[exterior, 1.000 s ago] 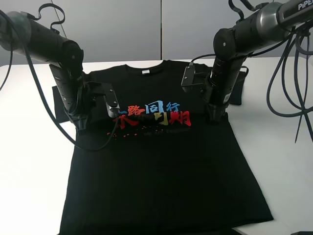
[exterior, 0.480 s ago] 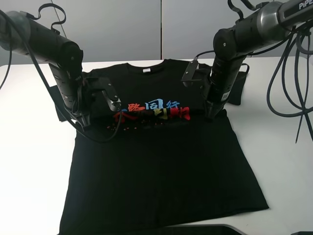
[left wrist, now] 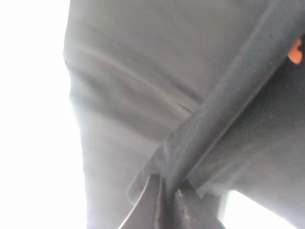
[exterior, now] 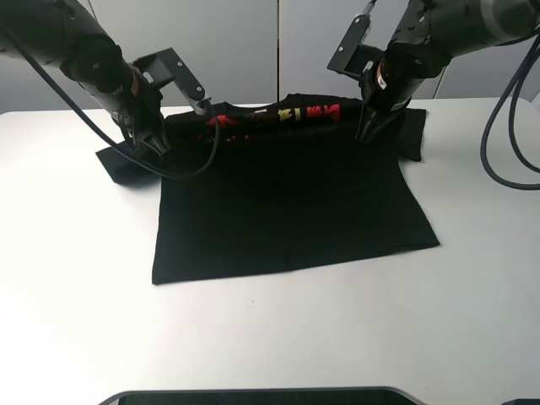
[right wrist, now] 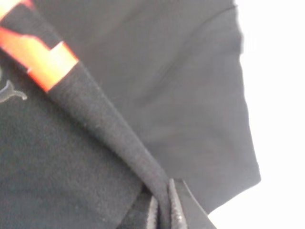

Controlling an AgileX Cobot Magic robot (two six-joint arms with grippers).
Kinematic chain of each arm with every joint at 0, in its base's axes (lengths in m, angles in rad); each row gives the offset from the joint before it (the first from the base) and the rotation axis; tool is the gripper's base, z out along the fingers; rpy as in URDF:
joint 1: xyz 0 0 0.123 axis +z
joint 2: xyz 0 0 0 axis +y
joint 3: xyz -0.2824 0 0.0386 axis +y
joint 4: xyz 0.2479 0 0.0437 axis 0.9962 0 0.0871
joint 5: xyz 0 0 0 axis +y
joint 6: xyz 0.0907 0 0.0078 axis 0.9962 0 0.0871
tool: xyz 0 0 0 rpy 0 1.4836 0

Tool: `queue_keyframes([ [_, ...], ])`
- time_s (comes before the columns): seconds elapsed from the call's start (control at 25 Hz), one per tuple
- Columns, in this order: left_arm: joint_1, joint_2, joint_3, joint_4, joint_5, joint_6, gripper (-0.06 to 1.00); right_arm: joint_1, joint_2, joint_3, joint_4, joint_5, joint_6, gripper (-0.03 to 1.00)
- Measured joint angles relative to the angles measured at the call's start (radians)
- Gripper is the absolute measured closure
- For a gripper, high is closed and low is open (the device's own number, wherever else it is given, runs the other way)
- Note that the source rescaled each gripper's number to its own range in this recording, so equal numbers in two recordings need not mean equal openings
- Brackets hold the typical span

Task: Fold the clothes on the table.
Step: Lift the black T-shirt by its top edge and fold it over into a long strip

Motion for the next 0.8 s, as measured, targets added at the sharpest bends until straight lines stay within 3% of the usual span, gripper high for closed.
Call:
queue_keyframes([
  [0.16,0.000,-0.048,-0.062,0.178,-0.032,-0.185,0.94,0.001,-0.039,0.000,-0.353,-0.012,0.338,0.97],
  [0.32,-0.004,-0.073,-0.108,0.366,-0.036,-0.350,0.94,0.002,-0.076,0.000,-0.576,-0.018,0.593,0.97],
  [0.48,-0.004,-0.114,-0.119,0.443,-0.046,-0.436,0.94,0.002,-0.138,0.000,-0.656,-0.023,0.697,0.97],
  [0.8,-0.004,-0.209,-0.119,0.457,-0.075,-0.478,0.94,0.002,-0.277,0.000,-0.649,-0.050,0.678,0.97],
])
